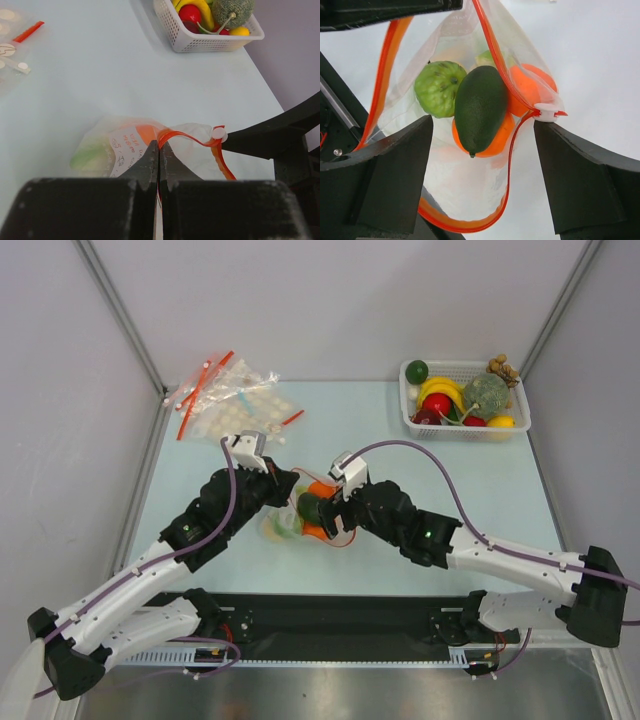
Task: Place the food in the zip-top bag and seal the zipper
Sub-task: Place the fake fruit in the zipper food storage bag.
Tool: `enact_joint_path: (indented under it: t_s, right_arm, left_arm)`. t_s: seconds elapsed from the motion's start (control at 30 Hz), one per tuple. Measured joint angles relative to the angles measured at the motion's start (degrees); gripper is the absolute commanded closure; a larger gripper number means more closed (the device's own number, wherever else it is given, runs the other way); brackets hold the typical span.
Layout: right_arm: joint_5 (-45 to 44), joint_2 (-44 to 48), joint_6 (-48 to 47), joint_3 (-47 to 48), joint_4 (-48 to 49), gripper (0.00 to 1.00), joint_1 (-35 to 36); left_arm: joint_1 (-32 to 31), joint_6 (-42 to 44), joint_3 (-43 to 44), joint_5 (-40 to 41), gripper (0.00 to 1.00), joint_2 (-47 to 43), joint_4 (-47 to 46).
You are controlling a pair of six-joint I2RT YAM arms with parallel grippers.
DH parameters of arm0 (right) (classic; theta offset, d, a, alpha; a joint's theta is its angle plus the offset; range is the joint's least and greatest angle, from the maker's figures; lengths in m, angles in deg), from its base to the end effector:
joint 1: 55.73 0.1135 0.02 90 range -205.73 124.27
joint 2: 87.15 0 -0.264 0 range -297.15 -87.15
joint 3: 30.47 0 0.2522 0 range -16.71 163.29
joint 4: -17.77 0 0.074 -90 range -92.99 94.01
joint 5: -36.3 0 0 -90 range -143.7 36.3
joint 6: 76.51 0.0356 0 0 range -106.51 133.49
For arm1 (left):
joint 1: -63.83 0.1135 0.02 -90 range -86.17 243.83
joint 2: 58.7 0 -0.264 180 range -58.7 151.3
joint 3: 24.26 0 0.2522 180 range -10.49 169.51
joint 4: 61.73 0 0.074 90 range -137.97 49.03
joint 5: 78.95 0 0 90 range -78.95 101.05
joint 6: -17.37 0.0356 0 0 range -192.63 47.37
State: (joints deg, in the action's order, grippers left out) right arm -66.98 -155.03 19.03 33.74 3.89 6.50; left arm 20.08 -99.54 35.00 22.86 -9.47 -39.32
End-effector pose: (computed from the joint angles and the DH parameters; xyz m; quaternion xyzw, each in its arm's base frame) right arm 0.1358 0.2403 0.3092 -0.3203 0.7377 0.2498 0.5393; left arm 0.1511 -0.1346 0.3340 0.0497 0.7762 -0.2951 0.5550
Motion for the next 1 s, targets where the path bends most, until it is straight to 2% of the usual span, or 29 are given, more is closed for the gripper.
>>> enact_joint_path:
  t_s: [0.33, 0.57, 0.7, 1.0]
  right_arm:
    - [-0.24, 8.41, -0.07, -4.57, 4.07, 0.14, 0.07]
    - [-5.44, 12.13, 0.17, -6.54, 5.09, 0.15, 0.07]
    - [-8.83, 12.28, 1.44, -6.54, 4.61, 0.21, -0.83]
    - [-5.38, 11.61, -0.17, -6.54, 4.59, 0.39, -1.53]
  left_arm:
    - [0.0, 0.0, 0.0, -0.02, 0.99, 0.0, -0.02]
    - [0.0, 0.0, 0.0, -0.02, 1.0, 0.0, -0.02]
    - [0.0, 0.02, 0.0, 0.0, 1.0, -0.02, -0.02]
    - [0.0, 0.26, 0.04, 2.67, 1.0, -0.07, 0.66]
